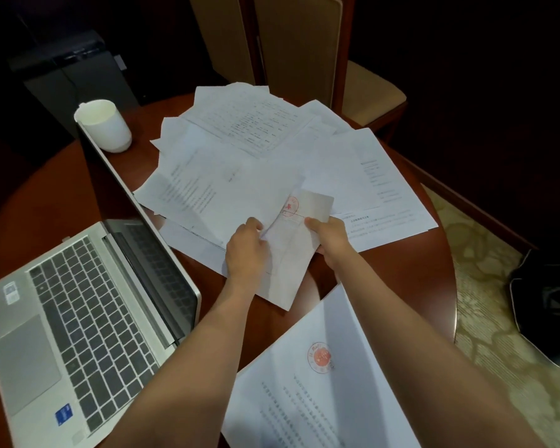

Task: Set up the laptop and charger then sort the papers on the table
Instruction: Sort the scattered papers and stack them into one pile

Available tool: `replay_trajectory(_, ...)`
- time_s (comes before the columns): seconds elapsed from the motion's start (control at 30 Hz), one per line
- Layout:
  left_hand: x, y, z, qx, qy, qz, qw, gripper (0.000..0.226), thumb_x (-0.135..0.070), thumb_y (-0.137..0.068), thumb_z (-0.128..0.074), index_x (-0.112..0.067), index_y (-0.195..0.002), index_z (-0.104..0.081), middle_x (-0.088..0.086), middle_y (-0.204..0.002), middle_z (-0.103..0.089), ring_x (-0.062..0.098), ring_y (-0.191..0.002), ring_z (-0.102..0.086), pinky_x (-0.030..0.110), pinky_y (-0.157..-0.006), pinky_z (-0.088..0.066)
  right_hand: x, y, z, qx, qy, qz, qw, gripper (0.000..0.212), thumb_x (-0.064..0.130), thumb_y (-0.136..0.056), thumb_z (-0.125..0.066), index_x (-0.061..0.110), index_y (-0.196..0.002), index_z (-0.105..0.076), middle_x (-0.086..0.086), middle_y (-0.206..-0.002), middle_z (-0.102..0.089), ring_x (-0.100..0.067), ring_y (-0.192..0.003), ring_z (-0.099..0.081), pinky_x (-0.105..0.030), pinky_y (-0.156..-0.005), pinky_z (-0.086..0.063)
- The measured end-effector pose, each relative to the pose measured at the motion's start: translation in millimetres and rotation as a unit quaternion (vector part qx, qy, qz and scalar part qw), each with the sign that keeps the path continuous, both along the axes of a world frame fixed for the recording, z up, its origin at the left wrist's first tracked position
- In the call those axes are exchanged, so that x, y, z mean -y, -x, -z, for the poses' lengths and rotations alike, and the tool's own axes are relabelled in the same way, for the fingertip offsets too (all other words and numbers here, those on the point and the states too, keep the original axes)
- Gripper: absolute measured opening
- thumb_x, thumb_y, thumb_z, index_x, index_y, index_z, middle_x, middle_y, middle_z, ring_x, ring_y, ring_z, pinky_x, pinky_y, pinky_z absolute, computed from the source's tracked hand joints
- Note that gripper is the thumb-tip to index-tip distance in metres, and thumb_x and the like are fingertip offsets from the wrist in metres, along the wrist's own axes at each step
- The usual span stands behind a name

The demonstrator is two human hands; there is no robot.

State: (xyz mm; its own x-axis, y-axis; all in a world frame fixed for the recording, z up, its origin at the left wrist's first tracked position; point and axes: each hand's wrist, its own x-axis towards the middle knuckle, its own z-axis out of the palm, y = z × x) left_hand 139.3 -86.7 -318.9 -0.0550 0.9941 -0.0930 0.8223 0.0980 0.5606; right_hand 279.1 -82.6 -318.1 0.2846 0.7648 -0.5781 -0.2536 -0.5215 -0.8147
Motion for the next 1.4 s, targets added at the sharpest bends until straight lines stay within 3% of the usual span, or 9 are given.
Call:
replay_trajectory(0.27, 3.4, -27.2, -16.0, 0.158, 0.056, 0.087, 0.982, 0.021, -0.010, -0.083, -0.059, -0.018, -0.101, -0.067, -0.001, -0.083, -0.060, 0.014, -0.081, -0.057, 0.020, -0.077, -0.046, -11.9, -2.8, -7.2, -0.239, -0.074, 0.036, 0.968, 0.060, 0.057, -0.084, -0.051, 0.011, -0.123, -0.056, -0.014, -0.127, -0.060, -0.028, -0.114, -0.059, -0.043, -0.099, -0.046)
replay_trajectory(0.43, -9.6, -28.0, -10.5, 0.206, 0.080, 0.040, 0.974, 0.020, -0.023, -0.086, -0.056, -0.023, -0.104, -0.064, 0.000, -0.107, -0.063, 0.017, -0.102, -0.059, 0.032, -0.093, -0.047, -19.5, -3.6, -15.4, 0.133, 0.017, 0.056, 0.989, 0.033, 0.008, -0.082, -0.065, 0.000, -0.114, -0.060, -0.016, -0.111, -0.065, -0.032, -0.106, -0.061, -0.041, -0.091, -0.051)
replay_trajectory(0.5, -14.9, -25.5, -6.9, 0.225, 0.050, -0.101, 0.968, 0.030, -0.025, -0.087, -0.057, -0.017, -0.116, -0.059, 0.009, -0.122, -0.056, 0.026, -0.113, -0.054, 0.040, -0.098, -0.045, -21.0, -10.9, -20.3, 0.115, -0.002, 0.157, 0.981, 0.032, 0.005, -0.086, -0.058, 0.001, -0.118, -0.059, -0.014, -0.117, -0.063, -0.030, -0.109, -0.059, -0.035, -0.094, -0.049)
replay_trajectory(0.63, -24.7, -17.0, -4.4, 0.337, 0.076, -0.342, 0.874, 0.050, -0.016, -0.086, -0.056, -0.011, -0.133, -0.041, 0.014, -0.137, -0.042, 0.032, -0.120, -0.049, 0.040, -0.100, -0.044, -25.5, -35.5, -16.4, 0.061, 0.014, 0.278, 0.959, 0.038, 0.003, -0.089, -0.053, 0.001, -0.126, -0.052, -0.012, -0.122, -0.060, -0.028, -0.110, -0.058, -0.018, -0.080, -0.049)
replay_trajectory(0.73, -33.0, -17.5, -8.9, 0.434, 0.098, -0.410, 0.796, 0.055, -0.011, -0.084, -0.054, -0.008, -0.137, -0.039, 0.012, -0.135, -0.048, 0.030, -0.115, -0.053, 0.037, -0.097, -0.046, -22.8, -46.3, 1.3, 0.068, 0.081, 0.250, 0.962, 0.033, 0.001, -0.092, -0.045, 0.006, -0.123, -0.051, -0.006, -0.090, -0.057, -0.023, -0.078, -0.056, -0.008, -0.039, -0.039)
replay_trajectory(0.9, -33.1, -21.0, -14.2, 0.435, 0.089, -0.460, 0.769, 0.055, -0.017, -0.087, -0.060, -0.009, -0.136, -0.039, 0.009, -0.135, -0.046, 0.026, -0.110, -0.054, 0.032, -0.091, -0.047, -14.3, -43.5, 10.9, 0.079, 0.120, 0.214, 0.966, 0.036, 0.000, -0.089, -0.043, 0.003, -0.124, -0.050, -0.008, -0.099, -0.049, -0.025, -0.088, -0.050, -0.029, -0.073, -0.045)
replay_trajectory(1.1, -35.9, -16.7, -1.4, 0.517, 0.019, -0.465, 0.718, 0.071, 0.006, -0.082, -0.061, -0.017, -0.139, -0.026, 0.012, -0.124, -0.051, 0.028, -0.105, -0.058, 0.034, -0.090, -0.051, -9.7, -47.6, 6.1, 0.000, 0.125, 0.221, 0.967, 0.028, -0.002, -0.090, -0.045, 0.009, -0.066, -0.037, -0.005, -0.068, -0.039, -0.016, -0.056, -0.039, -0.026, -0.051, -0.038)
replay_trajectory(1.3, -18.6, -29.1, -10.6, 0.546, 0.061, -0.417, 0.724, 0.077, 0.009, -0.083, -0.056, -0.025, -0.142, -0.021, 0.006, -0.105, -0.045, 0.014, -0.064, -0.059, 0.021, -0.066, -0.049, 4.2, -35.5, 1.8, -0.095, 0.094, 0.173, 0.976, 0.004, 0.000, -0.090, -0.048, 0.005, -0.090, -0.049, -0.008, -0.085, -0.048, -0.024, -0.076, -0.053, -0.036, -0.081, -0.051)
replay_trajectory(1.4, -5.4, -33.0, -14.0, 0.592, 0.078, -0.389, 0.702, 0.080, 0.012, -0.083, -0.054, -0.032, -0.142, -0.020, 0.008, -0.114, -0.048, 0.018, -0.077, -0.057, 0.022, -0.064, -0.052, 8.6, -22.5, -9.4, -0.127, 0.076, 0.169, 0.975, 0.005, 0.001, -0.091, -0.048, 0.003, -0.088, -0.051, -0.011, -0.079, -0.049, -0.031, -0.087, -0.055, -0.041, -0.077, -0.049)
